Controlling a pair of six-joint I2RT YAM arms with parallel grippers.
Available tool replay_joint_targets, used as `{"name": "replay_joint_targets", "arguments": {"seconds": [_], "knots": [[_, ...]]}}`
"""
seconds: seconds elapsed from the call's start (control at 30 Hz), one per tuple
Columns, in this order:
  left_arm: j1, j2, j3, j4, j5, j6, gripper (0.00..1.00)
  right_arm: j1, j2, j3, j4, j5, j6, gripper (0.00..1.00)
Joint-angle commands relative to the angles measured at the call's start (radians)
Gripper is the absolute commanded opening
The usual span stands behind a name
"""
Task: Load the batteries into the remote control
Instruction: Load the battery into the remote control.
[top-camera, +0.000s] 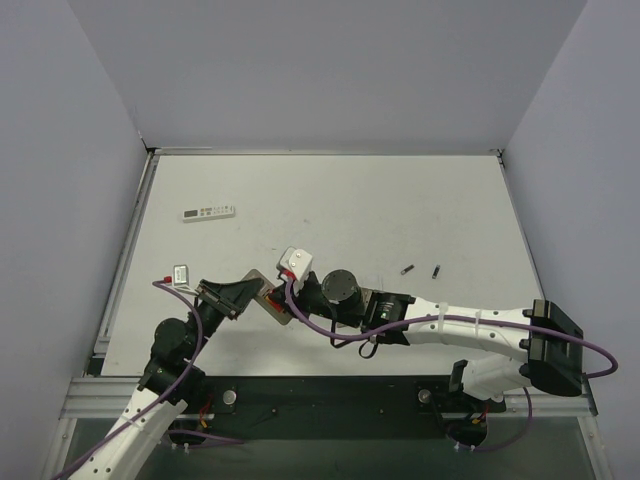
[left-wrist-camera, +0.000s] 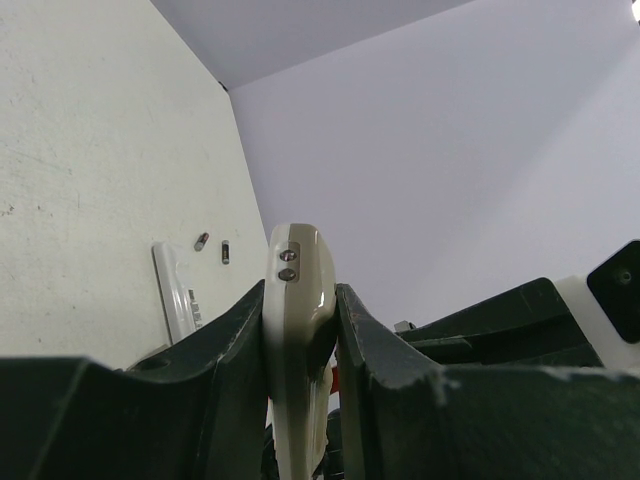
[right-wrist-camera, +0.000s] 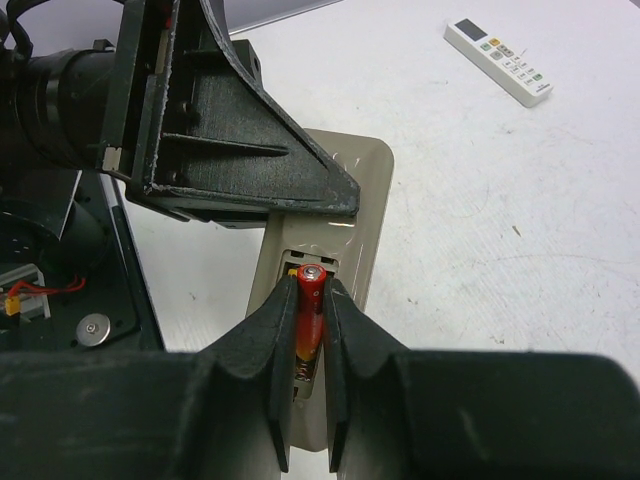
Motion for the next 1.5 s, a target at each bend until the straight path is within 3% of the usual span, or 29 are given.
{"name": "replay_joint_targets", "arguments": {"seconds": [0.0,0.13,0.37,0.63,0.87,1.13,1.3,1.47], "knots": [[0.0,-0.017,-0.001,0.094,0.014,-0.012,0.0,0.001,0.02,0.034,-0.068,0.0,-0.021,0.0],[0.0,-0.015,0.005,0.099,0.008,-0.015,0.0,0.001,0.026,0.031,-0.086,-0.007,-0.02,0.0],[0.0,0.006,0.017,0.111,0.021,-0.01,0.0,0.001,0.034,0.042,-0.103,-0.012,-0.017,0.21],[0.0,0.005,0.007,0.106,0.028,-0.013,0.0,0.001,0.022,0.048,-0.103,0.004,-0.007,0.3],[0.0,0.01,-0.012,0.099,0.044,-0.013,0.0,-0.003,-0.09,0.083,-0.17,-0.048,-0.02,0.55],[0.0,0.074,0.008,0.126,0.116,-0.003,0.0,-0.058,-0.184,0.135,-0.33,-0.251,-0.151,0.57],[0.0,0.147,0.014,0.207,0.197,-0.007,0.0,-0.139,-0.23,0.103,-0.373,-0.542,-0.398,0.57],[0.0,0.239,0.043,0.272,0.275,0.0,0.0,-0.154,-0.224,0.111,-0.437,-0.636,-0.556,0.53]]}}
